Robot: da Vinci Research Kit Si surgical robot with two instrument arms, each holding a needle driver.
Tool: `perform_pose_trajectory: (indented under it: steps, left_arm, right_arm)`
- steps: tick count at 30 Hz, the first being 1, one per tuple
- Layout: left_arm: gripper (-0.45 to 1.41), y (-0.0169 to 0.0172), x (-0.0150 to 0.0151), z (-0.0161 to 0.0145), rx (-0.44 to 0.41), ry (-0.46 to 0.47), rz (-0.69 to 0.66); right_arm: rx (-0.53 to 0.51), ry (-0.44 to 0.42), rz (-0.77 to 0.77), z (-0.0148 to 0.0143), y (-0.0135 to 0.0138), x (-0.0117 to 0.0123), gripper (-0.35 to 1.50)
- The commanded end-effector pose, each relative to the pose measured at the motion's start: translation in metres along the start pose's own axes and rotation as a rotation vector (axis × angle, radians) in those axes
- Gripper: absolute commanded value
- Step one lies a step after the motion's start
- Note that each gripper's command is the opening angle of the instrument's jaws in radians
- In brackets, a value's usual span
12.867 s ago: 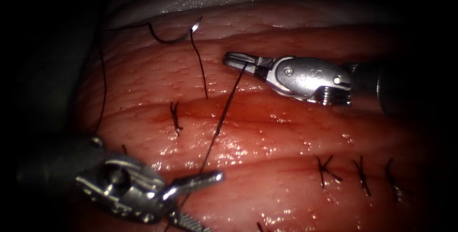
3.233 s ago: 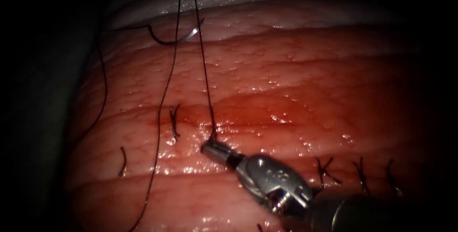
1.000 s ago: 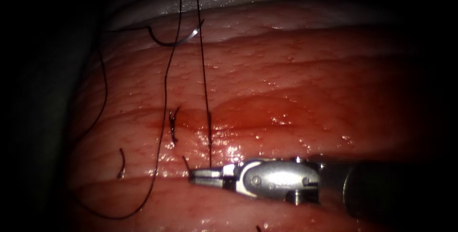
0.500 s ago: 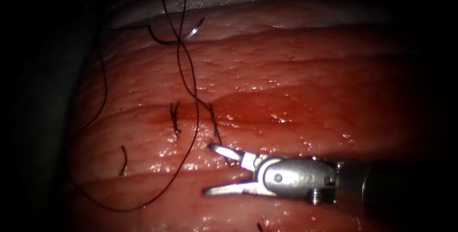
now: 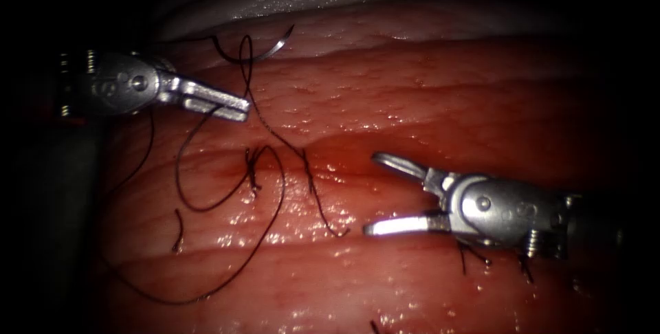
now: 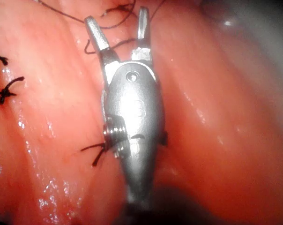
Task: Wound Closure
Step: Using the left grasper, loop the suture a single time around the right grasper clockwise.
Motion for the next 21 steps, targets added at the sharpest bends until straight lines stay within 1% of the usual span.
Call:
perform_pose_trajectory:
  steps: [1, 2, 4, 5, 8, 9, 10, 15, 21]
  left_arm:
    - [-0.45, 0.0000, -0.0003, 0.0008, 0.006, -0.007, 0.004]
    - [-0.45, 0.0008, 0.0002, 0.0016, 0.012, -0.020, 0.012]
    - [-0.45, 0.0015, 0.0004, 0.0023, 0.018, -0.033, 0.018]
    - [-0.45, 0.0017, 0.0005, 0.0025, 0.018, -0.035, 0.021]
    - [-0.45, 0.0025, 0.0004, 0.0034, 0.022, -0.043, 0.029]
    - [-0.45, 0.0030, 0.0003, 0.0038, 0.023, -0.047, 0.035]
    - [-0.45, 0.0035, 0.0002, 0.0042, 0.024, -0.050, 0.041]
    - [-0.45, 0.0043, -0.0003, 0.0052, 0.024, -0.049, 0.041]
    - [-0.45, 0.0046, -0.0018, 0.0060, 0.024, -0.043, 0.022]
  right_arm:
    - [-0.009, -0.002, 0.001, 0.0017, 0.0008, -0.0005, 0.68]
    - [-0.005, -0.013, 0.002, 0.0029, 0.0014, -0.0007, -0.35]
    - [0.014, -0.044, 0.000, 0.0043, 0.0018, -0.0012, -0.35]
    - [0.025, -0.074, -0.003, 0.0054, 0.0021, -0.0016, -0.35]
    - [0.083, -0.124, -0.001, 0.0076, 0.0028, -0.0028, -0.35]
    - [0.111, -0.150, 0.034, 0.0094, 0.0035, -0.0037, -0.35]
    - [0.133, -0.146, 0.063, 0.0108, 0.0043, -0.0047, -0.35]
    - [0.198, -0.124, 0.132, 0.0136, 0.0057, -0.0063, -0.35]
    - [0.273, -0.014, 0.213, 0.0159, 0.0064, -0.0066, -0.35]
